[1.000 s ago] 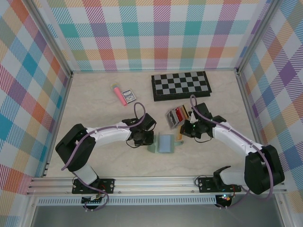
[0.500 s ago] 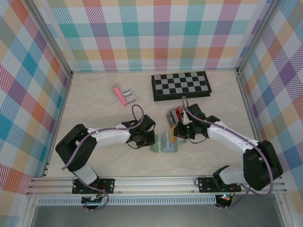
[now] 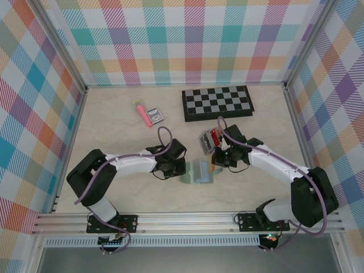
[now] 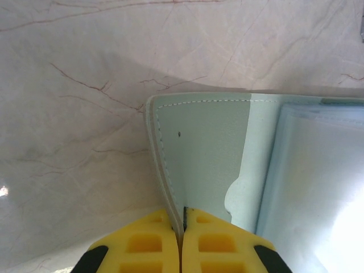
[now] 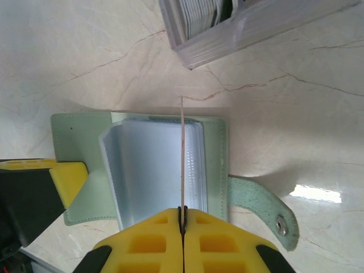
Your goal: Put the credit cards into the card holder
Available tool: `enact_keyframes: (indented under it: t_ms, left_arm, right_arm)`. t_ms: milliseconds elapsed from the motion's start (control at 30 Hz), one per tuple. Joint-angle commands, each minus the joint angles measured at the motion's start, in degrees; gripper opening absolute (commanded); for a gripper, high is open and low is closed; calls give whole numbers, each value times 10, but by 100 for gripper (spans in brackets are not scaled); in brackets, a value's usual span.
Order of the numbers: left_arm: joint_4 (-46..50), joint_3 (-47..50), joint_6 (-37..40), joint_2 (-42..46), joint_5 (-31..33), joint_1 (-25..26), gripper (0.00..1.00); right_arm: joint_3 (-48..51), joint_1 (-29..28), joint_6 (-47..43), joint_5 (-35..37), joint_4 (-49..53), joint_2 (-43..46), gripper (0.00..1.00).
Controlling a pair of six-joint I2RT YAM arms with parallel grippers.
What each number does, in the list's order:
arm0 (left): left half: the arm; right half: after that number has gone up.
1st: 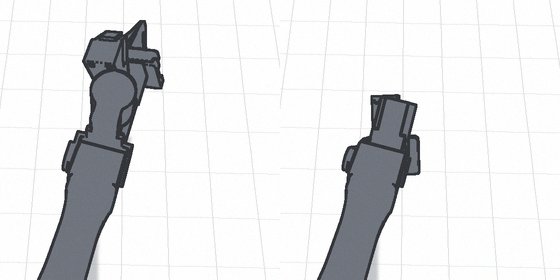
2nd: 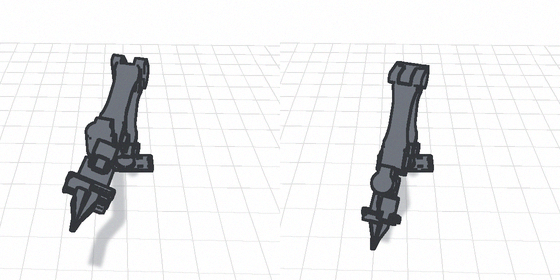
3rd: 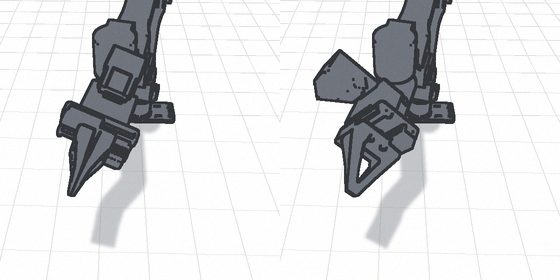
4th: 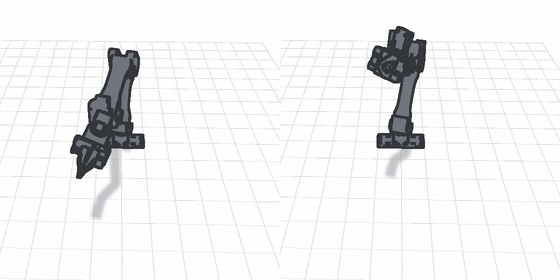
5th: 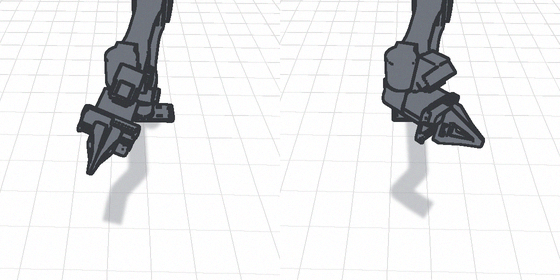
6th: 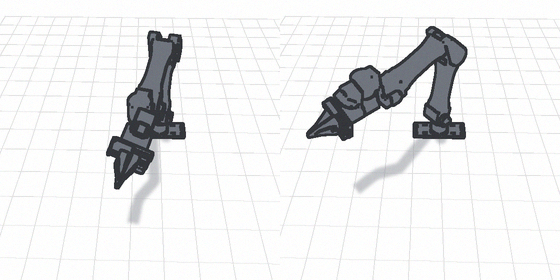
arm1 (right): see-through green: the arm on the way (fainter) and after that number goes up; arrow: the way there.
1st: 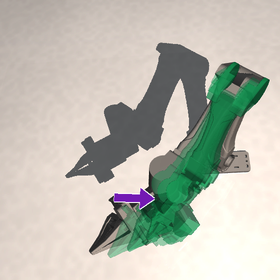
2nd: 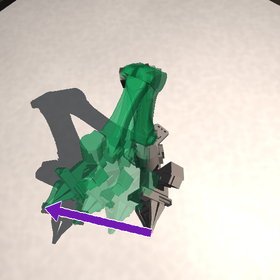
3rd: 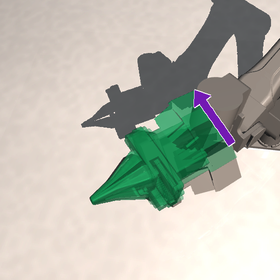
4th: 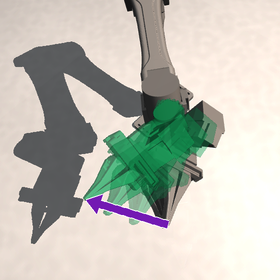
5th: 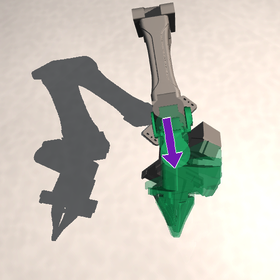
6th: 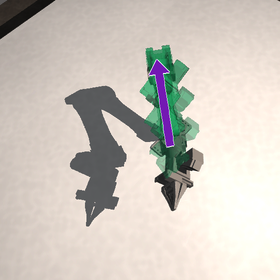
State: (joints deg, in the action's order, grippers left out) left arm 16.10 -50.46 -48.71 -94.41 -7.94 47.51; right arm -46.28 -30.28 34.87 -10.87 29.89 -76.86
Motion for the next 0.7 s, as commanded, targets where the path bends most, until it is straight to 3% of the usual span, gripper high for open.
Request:
enact_keyframes:
  t_ms: [0,467,667]
  left_arm:
    - [3,7,-6,8,0,-2,0]
    - [3,7,-7,5,-2,-2,0]
    - [4,4,-6,0,-4,-2,0]
  right_arm:
    - [-8,-3,-15,11,15,-5,6]
    - [9,-3,-13,-28,-27,-37,6]
    - [12,-5,-18,-12,-26,-46,6]
